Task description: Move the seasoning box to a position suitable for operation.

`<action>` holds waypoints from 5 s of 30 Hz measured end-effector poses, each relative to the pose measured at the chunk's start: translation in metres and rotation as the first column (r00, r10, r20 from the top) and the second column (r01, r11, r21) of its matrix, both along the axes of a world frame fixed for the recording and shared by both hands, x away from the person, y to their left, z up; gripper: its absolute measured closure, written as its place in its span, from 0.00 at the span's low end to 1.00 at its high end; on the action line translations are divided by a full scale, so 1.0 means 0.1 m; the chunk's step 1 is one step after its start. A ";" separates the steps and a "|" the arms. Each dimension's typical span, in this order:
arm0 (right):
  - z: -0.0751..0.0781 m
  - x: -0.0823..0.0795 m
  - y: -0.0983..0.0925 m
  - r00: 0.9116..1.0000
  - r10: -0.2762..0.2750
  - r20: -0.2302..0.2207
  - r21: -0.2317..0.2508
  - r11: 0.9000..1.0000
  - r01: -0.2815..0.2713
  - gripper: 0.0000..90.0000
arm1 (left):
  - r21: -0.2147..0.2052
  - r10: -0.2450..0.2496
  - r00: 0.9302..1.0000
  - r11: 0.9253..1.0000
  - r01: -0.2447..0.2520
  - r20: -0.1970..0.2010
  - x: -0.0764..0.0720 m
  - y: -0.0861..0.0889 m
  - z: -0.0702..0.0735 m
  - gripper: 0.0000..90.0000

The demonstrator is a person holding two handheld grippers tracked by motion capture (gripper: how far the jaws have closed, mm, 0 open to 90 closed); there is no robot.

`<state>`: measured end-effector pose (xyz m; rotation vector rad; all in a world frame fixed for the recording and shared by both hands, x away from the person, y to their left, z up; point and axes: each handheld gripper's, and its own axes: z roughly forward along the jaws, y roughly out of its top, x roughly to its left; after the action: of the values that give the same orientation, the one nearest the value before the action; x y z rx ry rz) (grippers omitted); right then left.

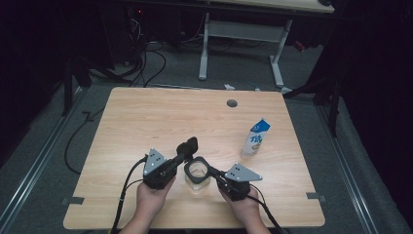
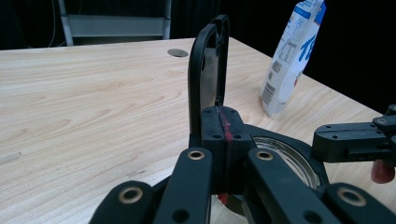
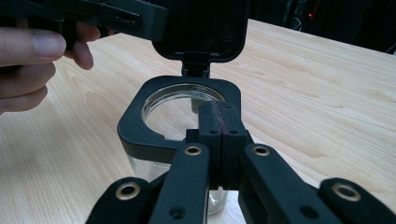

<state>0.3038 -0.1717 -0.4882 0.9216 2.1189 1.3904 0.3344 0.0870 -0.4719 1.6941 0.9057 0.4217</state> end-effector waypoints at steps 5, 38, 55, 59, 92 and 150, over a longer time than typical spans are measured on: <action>0.00 0.00 0.00 1.000 0.003 0.002 0.000 1.000 -0.003 1.00 | 0.000 0.006 1.000 1.000 -0.006 -0.004 0.02 -0.01 -0.01 1.00; -0.27 0.51 -0.58 0.946 -0.314 -0.080 -0.142 0.943 0.301 1.00 | 0.058 0.030 0.998 0.998 -0.027 -0.054 -0.15 0.87 -0.45 0.74; -0.32 0.57 -0.69 0.917 -0.385 -0.104 -0.174 0.915 0.364 0.90 | 0.055 0.033 0.997 0.998 -0.030 -0.063 -0.14 0.90 -0.48 0.74; -0.33 0.50 -0.90 0.898 -0.426 -0.109 -0.161 0.899 0.407 0.94 | 0.051 0.034 0.997 0.998 -0.031 -0.062 -0.14 0.91 -0.48 0.74; -0.40 1.06 -1.37 0.807 -0.553 -0.207 -0.148 0.833 0.533 1.00 | 0.061 0.042 0.996 0.997 -0.038 -0.076 -0.14 0.91 -0.52 0.74; -0.31 0.63 -0.62 0.893 -0.430 -0.134 -0.171 0.898 0.407 1.00 | 0.069 0.033 0.998 0.997 -0.029 -0.057 -0.16 0.91 -0.50 0.73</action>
<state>0.3670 -0.2341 -0.5194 1.3829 1.9439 0.9629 0.3187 0.1784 -0.5221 1.7648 0.9703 0.4302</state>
